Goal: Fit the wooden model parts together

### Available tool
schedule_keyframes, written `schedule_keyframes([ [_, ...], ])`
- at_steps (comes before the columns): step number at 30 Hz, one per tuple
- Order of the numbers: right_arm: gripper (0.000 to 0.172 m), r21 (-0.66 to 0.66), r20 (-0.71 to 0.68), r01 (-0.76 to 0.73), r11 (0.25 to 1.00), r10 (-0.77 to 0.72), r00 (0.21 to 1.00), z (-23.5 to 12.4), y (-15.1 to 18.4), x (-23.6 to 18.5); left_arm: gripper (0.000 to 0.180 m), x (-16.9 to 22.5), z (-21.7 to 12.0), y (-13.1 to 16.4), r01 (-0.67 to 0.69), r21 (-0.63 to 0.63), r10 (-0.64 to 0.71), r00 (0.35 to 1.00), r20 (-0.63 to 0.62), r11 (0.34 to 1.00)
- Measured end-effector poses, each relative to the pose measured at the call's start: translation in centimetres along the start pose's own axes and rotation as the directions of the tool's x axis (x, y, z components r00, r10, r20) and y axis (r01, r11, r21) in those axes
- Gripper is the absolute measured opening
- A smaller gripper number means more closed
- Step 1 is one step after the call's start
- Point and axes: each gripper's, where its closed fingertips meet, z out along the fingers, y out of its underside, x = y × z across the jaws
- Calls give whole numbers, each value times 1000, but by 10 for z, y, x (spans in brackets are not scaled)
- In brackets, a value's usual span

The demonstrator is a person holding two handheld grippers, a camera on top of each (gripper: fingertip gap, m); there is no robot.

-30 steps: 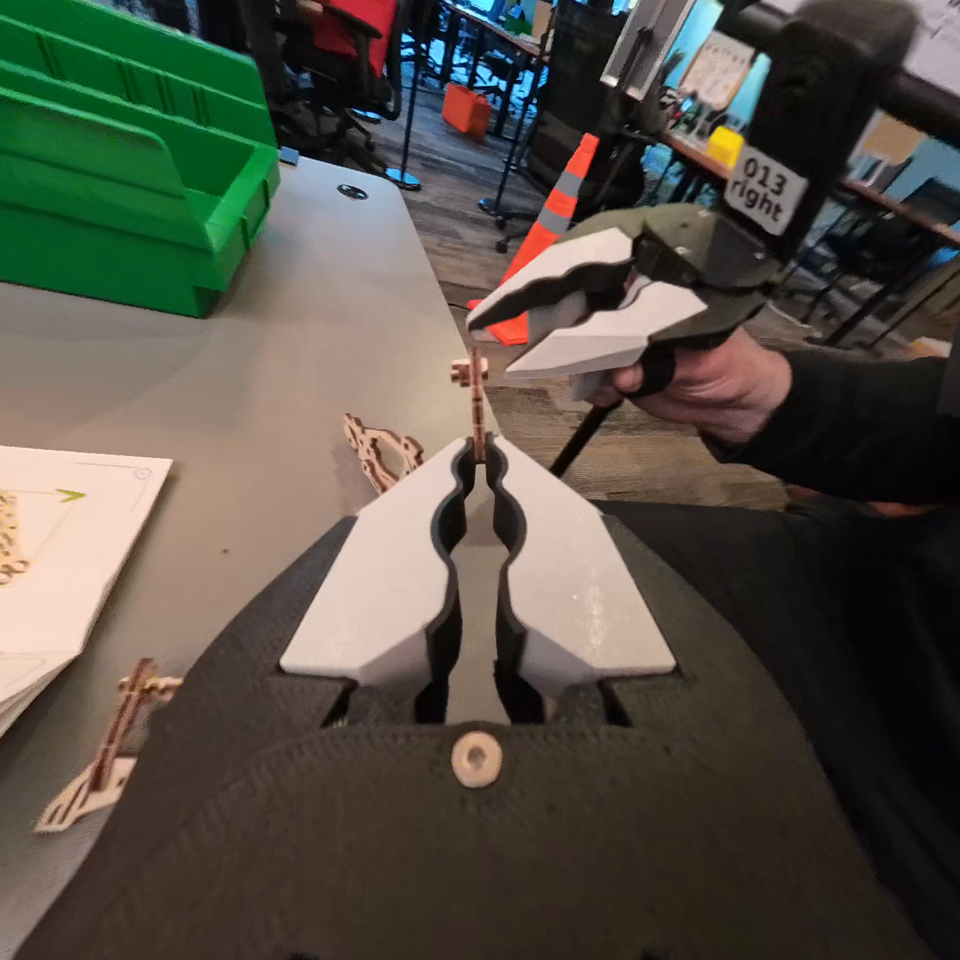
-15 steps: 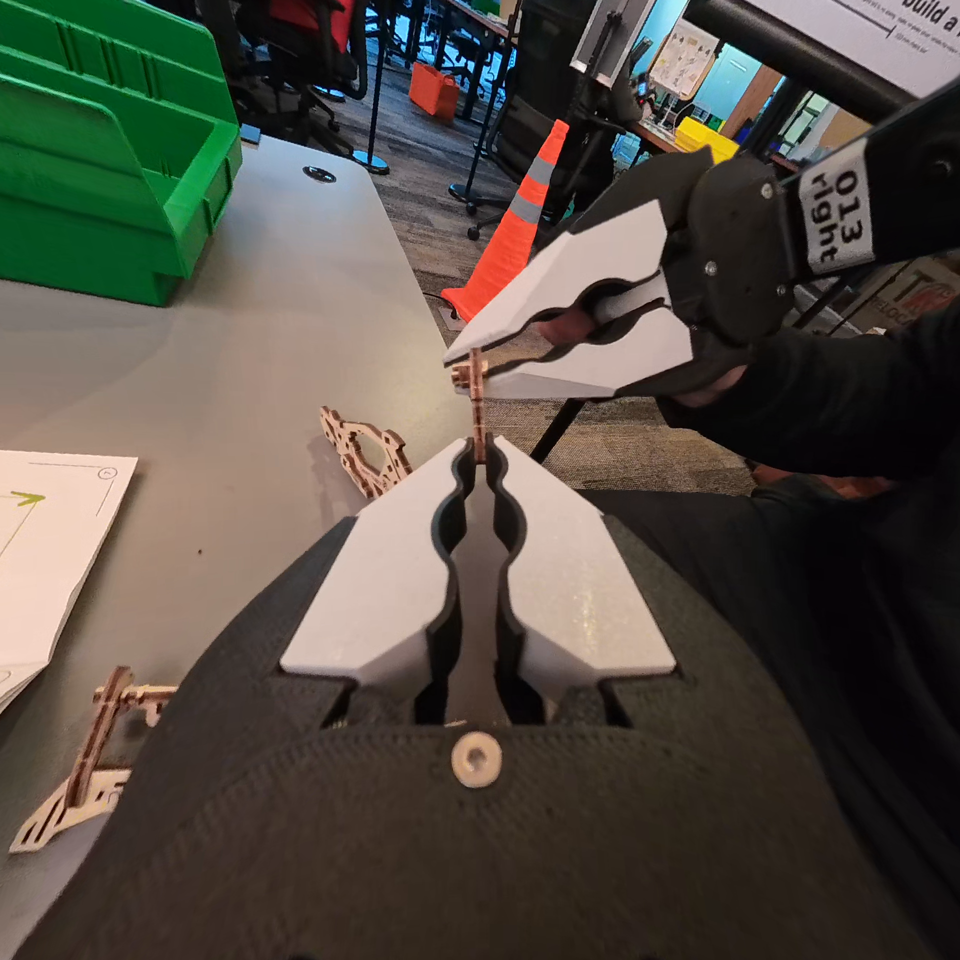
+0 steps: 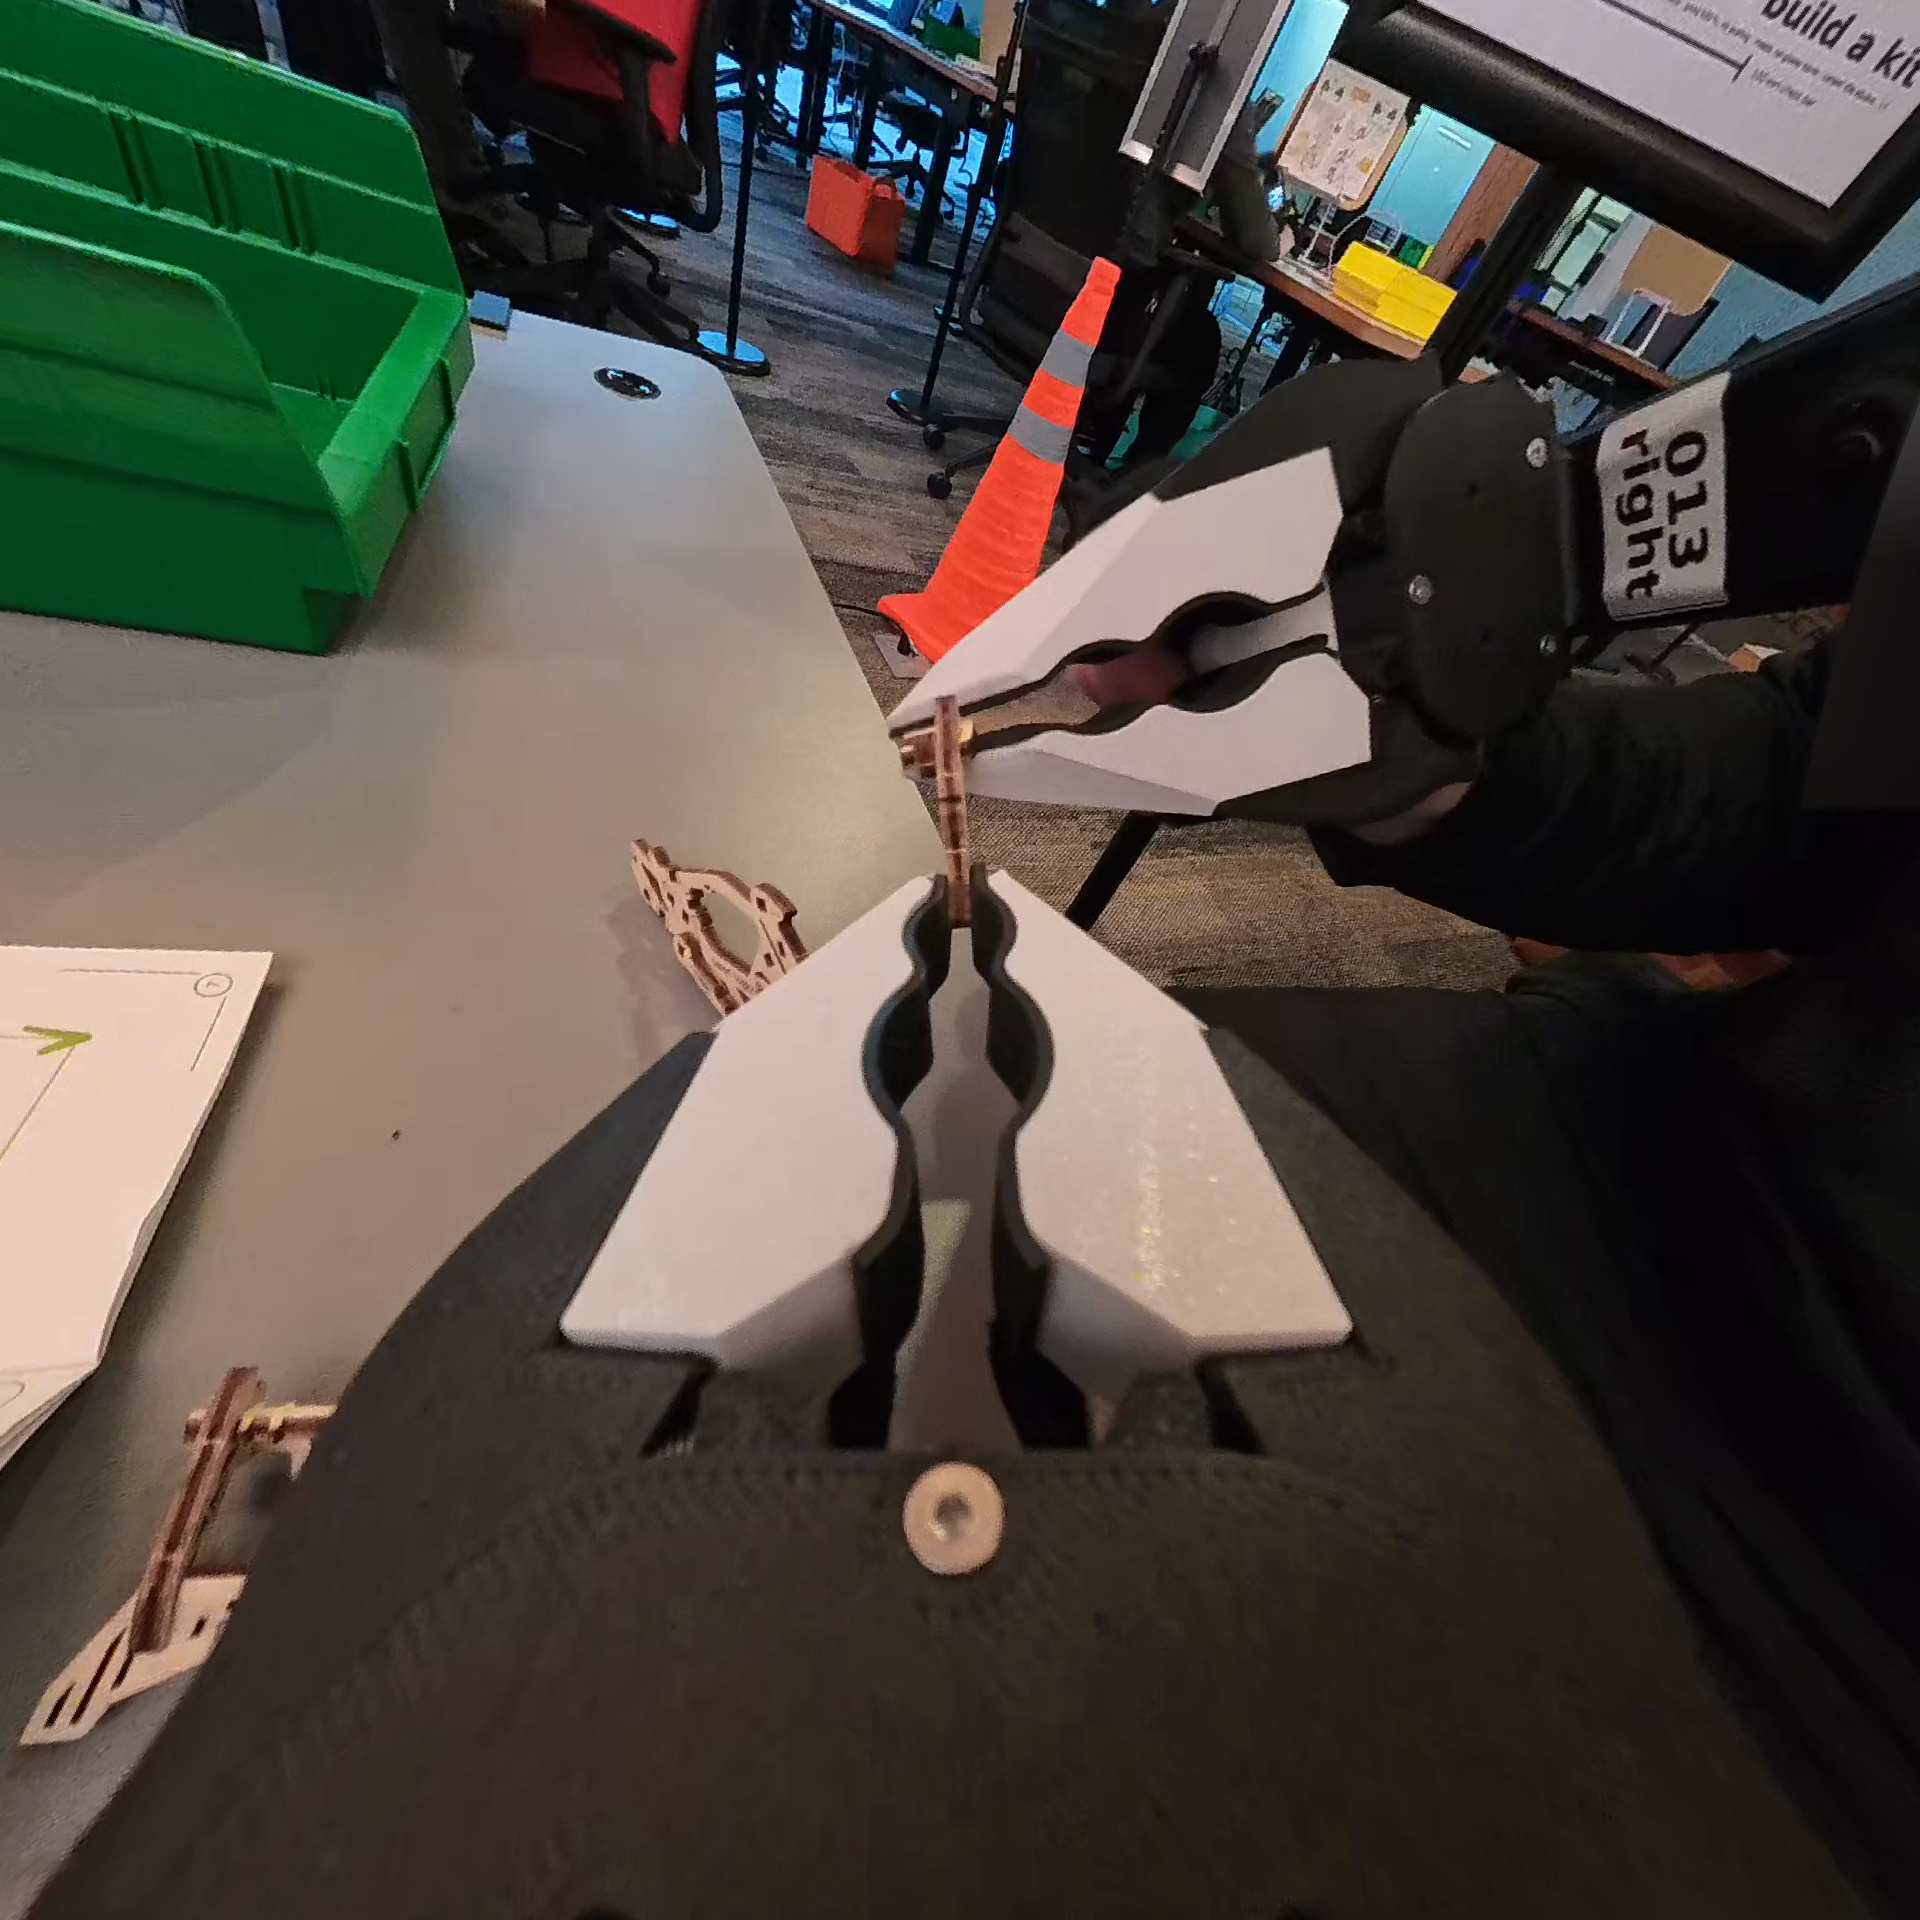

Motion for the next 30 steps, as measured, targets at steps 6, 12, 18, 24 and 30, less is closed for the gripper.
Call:
schedule_keyframes([
  [6,2,6,-8,-2,1000,2,1000,1,-3,2,1,0,-1,-1,-3,4,3,1000,2,1000],
  [12,6,6,-2,-27,1000,27,1000,-1,-2,1,1,-2,1,2,-23,-19,23,999,24,1000],
  [18,14,15,17,-136,991,136,991,-6,3,0,1,-4,2,4,-54,-38,56,997,54,998],
  [24,19,38,90,-363,931,358,929,-8,4,0,1,-3,2,-1,-108,-23,110,991,83,994],
  [30,28,30,173,-513,858,501,848,-7,6,-4,1,-3,2,-4,-146,-17,146,983,110,989],
])
